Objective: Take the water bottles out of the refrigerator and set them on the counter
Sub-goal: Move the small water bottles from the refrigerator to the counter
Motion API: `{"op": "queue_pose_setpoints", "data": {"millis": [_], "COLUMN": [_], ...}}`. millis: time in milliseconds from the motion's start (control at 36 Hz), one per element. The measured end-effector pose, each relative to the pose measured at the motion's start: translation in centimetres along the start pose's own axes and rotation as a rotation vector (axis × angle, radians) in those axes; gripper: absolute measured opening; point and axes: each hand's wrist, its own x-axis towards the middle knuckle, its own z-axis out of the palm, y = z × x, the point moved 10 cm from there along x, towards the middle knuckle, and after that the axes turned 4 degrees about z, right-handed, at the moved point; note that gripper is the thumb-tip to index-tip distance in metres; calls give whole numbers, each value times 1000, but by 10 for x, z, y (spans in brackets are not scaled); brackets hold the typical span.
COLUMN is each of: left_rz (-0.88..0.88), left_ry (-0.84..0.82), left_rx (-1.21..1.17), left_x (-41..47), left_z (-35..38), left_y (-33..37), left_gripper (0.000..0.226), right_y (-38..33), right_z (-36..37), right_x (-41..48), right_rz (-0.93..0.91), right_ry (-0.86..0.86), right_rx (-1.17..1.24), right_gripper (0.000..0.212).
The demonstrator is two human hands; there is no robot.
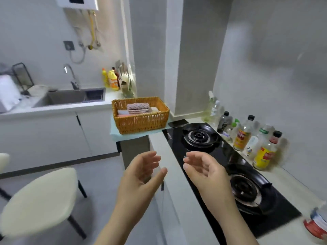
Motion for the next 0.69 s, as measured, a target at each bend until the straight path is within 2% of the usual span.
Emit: {"op": "queue_pose_setpoints", "data": {"millis": [167,250,361,694], "left_rz": [13,17,7,-37], "left_ry": [195,324,451,907], "left_rx": [70,80,100,104], "left_x": [-23,-41,-71,-169], "left_z": [-145,-216,-299,-481], "left_y": [3,2,-6,-14], "left_gripper": [34,43,33,30], "right_y": [-44,-60,-77,-129], "right_z": [149,221,309,521], "right_x": [-15,-31,-58,-149], "right_rz": [-94,-126,-154,-229], "right_ry": [-231,-326,-455,-886], "right_rx": [4,23,51,142], "right_gripper": [23,22,21,21]}}
